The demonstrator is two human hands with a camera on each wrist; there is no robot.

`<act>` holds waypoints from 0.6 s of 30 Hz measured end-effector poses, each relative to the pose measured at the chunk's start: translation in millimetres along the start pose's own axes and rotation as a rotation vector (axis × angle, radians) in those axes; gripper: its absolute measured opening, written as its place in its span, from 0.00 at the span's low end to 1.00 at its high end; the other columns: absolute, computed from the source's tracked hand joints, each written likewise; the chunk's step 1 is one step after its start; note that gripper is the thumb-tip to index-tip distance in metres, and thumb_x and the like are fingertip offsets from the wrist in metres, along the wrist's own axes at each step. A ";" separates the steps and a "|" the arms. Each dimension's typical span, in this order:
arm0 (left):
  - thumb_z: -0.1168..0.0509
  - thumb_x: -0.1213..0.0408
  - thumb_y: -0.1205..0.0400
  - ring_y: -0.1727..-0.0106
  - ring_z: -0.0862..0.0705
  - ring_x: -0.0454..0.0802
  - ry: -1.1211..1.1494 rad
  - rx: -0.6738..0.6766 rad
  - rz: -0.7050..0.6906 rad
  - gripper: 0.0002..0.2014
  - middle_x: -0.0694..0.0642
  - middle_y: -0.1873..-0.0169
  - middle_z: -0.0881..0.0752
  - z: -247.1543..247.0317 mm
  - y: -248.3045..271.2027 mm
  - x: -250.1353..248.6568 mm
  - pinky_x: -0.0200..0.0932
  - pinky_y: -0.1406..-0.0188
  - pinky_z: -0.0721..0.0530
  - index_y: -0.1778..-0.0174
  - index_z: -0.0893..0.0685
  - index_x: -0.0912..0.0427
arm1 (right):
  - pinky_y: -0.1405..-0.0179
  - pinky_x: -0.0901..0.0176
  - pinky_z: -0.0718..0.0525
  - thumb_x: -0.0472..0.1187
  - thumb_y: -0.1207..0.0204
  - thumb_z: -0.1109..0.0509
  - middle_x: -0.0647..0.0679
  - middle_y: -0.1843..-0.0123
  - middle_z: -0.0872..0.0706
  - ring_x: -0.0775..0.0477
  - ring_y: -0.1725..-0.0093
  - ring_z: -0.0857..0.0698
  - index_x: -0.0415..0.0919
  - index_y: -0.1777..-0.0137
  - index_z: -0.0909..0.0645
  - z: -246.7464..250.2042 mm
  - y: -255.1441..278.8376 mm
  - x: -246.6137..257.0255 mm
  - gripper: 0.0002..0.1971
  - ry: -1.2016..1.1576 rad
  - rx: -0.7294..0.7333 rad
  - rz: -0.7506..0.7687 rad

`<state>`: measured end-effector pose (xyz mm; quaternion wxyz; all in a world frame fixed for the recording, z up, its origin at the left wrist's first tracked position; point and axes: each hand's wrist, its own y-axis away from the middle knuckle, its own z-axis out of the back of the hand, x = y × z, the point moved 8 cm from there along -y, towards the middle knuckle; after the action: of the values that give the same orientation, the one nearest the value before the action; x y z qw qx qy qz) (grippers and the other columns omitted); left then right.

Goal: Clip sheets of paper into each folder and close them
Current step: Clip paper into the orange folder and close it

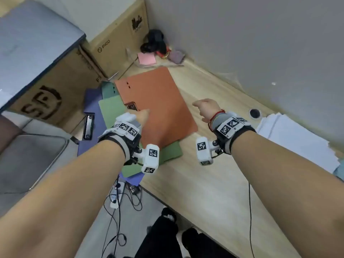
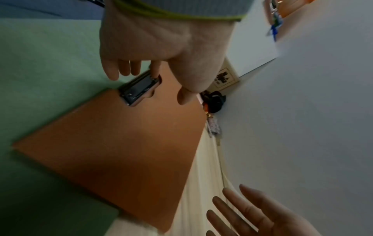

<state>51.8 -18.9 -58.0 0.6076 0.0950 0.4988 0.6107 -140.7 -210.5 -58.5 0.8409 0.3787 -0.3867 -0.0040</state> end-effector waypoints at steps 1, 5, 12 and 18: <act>0.38 0.50 0.14 0.38 0.21 0.53 -0.041 -0.008 -0.004 0.26 0.58 0.37 0.20 0.4 -2.8 -0.8 0.50 0.29 0.26 0.31 0.23 0.71 | 0.44 0.52 0.19 0.47 0.23 0.30 0.46 0.47 0.17 0.42 0.48 0.19 0.44 0.45 0.17 -7.4 -4.6 -1.1 0.11 0.022 0.007 0.001; 0.39 0.46 0.16 0.54 0.20 0.56 -0.184 -0.035 0.050 0.20 0.58 0.56 0.19 3.4 -23.4 18.5 0.42 0.53 0.22 0.54 0.26 0.63 | 0.49 0.60 0.28 0.49 0.22 0.32 0.42 0.37 0.15 0.43 0.43 0.19 0.35 0.33 0.18 -35.1 -24.5 -16.7 0.23 0.154 0.052 -0.028; 0.42 0.51 0.12 0.65 0.27 0.51 -0.230 0.042 0.093 0.20 0.57 0.68 0.29 -8.0 -21.7 7.1 0.38 0.64 0.31 0.63 0.29 0.62 | 0.45 0.57 0.25 0.52 0.22 0.31 0.47 0.33 0.18 0.42 0.37 0.18 0.37 0.25 0.26 -54.8 -32.5 -44.4 0.29 0.156 0.086 -0.122; 0.42 0.22 0.29 0.36 0.18 0.62 -0.334 -0.033 0.111 0.51 0.63 0.35 0.17 -8.4 -39.5 19.6 0.52 0.43 0.24 0.26 0.25 0.65 | 0.49 0.57 0.21 0.51 0.23 0.28 0.45 0.41 0.13 0.44 0.49 0.15 0.39 0.31 0.21 -40.3 -22.4 -74.6 0.25 0.135 0.105 -0.183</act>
<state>66.5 -16.0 -100.3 0.6489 0.2124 0.3748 0.6272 -160.3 -178.5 -137.9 0.8402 0.4553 -0.2926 -0.0347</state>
